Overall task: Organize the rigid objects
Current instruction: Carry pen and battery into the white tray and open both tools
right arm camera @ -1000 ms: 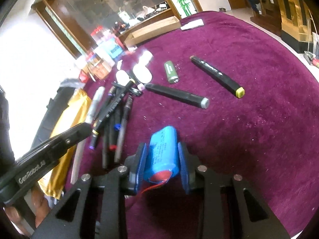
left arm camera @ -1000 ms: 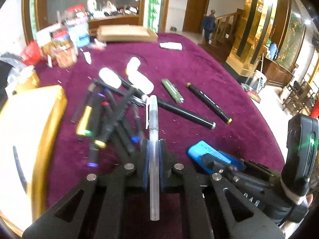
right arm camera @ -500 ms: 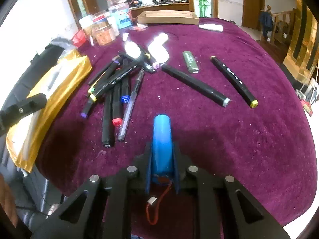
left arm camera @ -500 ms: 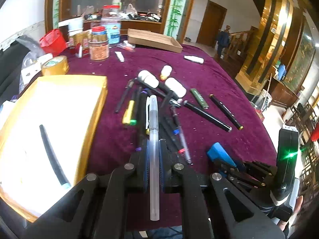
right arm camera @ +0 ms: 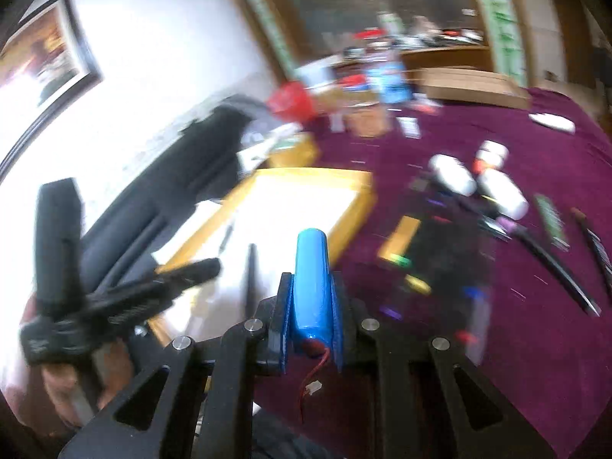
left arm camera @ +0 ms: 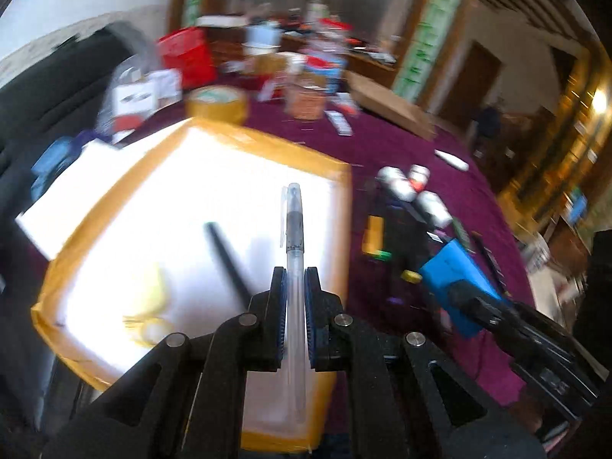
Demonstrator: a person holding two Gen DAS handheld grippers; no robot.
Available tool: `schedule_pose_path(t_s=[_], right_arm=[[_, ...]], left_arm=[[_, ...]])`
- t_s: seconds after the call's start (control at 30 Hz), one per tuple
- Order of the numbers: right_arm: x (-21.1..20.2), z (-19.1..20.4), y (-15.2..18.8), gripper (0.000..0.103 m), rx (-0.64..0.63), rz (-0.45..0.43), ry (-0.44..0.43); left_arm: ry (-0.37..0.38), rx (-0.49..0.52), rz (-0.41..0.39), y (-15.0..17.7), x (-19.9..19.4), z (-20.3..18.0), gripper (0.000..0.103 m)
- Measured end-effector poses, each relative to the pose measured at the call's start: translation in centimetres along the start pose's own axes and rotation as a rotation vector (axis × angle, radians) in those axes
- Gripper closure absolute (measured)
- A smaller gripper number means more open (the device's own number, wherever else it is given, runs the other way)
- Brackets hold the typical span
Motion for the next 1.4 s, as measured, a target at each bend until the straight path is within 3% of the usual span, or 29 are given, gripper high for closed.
schedule_pose_path(t_s=[0.1, 0.33, 0.67, 0.97, 1.03, 1.07, 1.13, 1.23, 1.33, 1.4], right_arm=[[4.7, 1.3, -1.1, 0.087, -0.024, 0.06, -0.029], [13.3, 1.6, -2.3, 0.087, -0.029, 0.202, -0.056], [17.2, 1.9, -2.2, 0.087, -0.047, 0.269, -0.045], [17.3, 1.5, -2.1, 0.086, -0.067, 0.3, -0.066], [17.0, 1.6, -2.2, 0.081, -0.095, 0.289, -0.036], [16.8, 1.6, -2.3, 0.073, -0.097, 0.28, -0.032], [16.4, 1.3, -2.4, 0.066, -0.085, 0.265, -0.034], [15.0, 0.9, -2.7, 0.066, -0.073, 0.238, -0.046], [12.0, 0.2, -3.1, 0.066, -0.06, 0.177, -0.058], [9.7, -0.2, -3.0, 0.066, -0.048, 0.134, -0.061]], left_arm=[[-0.058, -0.051, 0.022, -0.1, 1.7, 2.4, 0.097], [-0.099, -0.075, 0.087, 0.1, 5.0, 3.9, 0.097], [-0.148, -0.054, 0.114, 0.0, 6.6, 4.3, 0.097], [-0.179, -0.014, 0.103, 0.3, 6.9, 3.8, 0.096], [-0.194, -0.001, 0.092, 0.3, 6.9, 3.5, 0.096], [-0.2, 0.003, 0.092, 0.4, 6.9, 3.5, 0.095], [-0.198, 0.007, 0.099, 0.4, 6.9, 3.5, 0.089], [-0.175, -0.009, 0.091, 0.5, 6.4, 3.8, 0.08], [-0.173, -0.016, 0.058, 0.6, 5.3, 3.6, 0.059], [-0.182, 0.002, 0.023, 0.6, 4.3, 3.0, 0.057]])
Point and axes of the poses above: each gripper's, at about its wrist camera, not at the fingertips, and x roughly the way its jaws point, z to its left, y to its underside, the point moved 1 cm from there along x, roughly the way its jaws point, and after that the axes turned 11 degrees about -y, right-handed, at the moved point
